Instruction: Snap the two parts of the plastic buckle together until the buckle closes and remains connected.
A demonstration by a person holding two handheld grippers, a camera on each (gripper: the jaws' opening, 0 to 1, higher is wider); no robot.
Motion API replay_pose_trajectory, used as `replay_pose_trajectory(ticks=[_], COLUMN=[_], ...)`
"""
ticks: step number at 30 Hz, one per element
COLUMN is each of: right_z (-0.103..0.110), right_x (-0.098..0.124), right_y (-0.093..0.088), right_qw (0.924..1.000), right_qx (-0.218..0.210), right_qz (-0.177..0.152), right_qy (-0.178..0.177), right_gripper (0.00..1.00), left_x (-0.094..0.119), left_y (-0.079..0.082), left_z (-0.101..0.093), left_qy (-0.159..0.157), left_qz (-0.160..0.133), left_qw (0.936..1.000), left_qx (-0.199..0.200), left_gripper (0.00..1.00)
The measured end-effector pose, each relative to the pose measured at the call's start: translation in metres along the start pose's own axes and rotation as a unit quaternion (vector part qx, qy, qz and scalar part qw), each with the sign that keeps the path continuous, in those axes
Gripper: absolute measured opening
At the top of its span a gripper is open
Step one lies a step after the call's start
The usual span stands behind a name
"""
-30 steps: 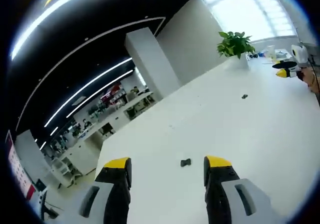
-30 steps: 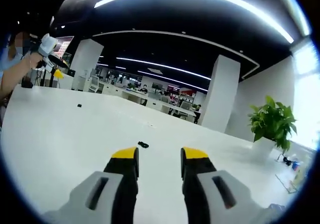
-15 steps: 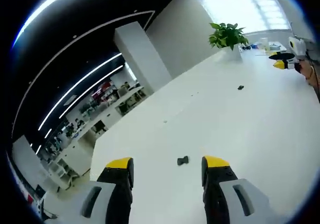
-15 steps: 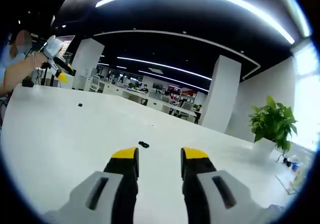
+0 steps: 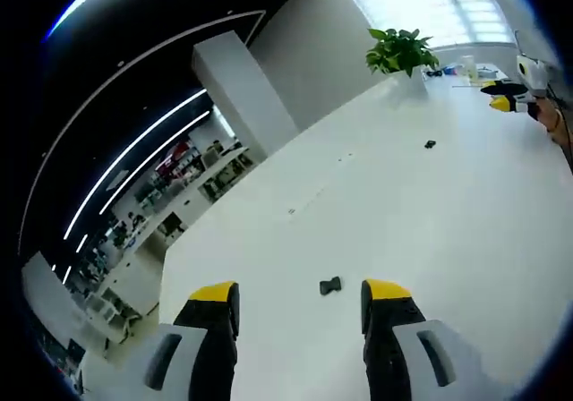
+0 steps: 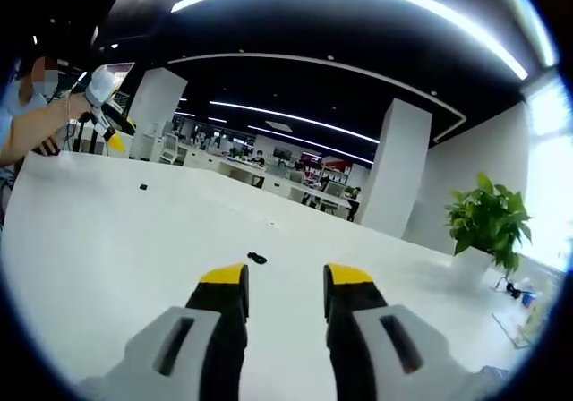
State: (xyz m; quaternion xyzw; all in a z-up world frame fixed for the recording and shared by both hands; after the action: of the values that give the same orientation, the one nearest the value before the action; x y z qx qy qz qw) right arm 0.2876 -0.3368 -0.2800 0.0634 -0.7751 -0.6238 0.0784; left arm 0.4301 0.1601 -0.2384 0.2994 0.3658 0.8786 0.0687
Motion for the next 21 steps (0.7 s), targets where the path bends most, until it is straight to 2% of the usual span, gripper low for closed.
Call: replay_pose_trajectory(ticks=[15, 21], right_z=[-0.001, 0.002], right_x=[-0.001, -0.001], right_y=[-0.001, 0.002], right_qw=[1.0000, 1.0000], right_qx=[0.001, 0.001], right_qz=[0.005, -0.004], right_qy=[-0.001, 0.005], right_gripper=[0.33, 0.34], left_x=[-0.017, -0.025], left_y=[0.000, -0.001], left_z=[0.006, 0.007], left_qy=[-0.033, -0.052], left_qz=[0.021, 0.030], left_qw=[0.9992, 0.9980], left_qx=[-0.009, -0.020], left_gripper=[0.54, 0.54])
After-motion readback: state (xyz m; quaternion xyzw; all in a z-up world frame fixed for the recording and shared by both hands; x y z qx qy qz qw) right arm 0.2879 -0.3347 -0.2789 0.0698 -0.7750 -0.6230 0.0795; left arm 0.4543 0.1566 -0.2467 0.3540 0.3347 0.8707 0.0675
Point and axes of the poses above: the point that each gripper's makers call its tool centre point, and the gripper's own axes: x roughly backward along the fingers, z roughly to its left, y roughly out of its top, the point moved 7 cm from there along x, roughly backward along the fingers, and after that the axes turned 9 degrees about -x, right-handed, at the moved point
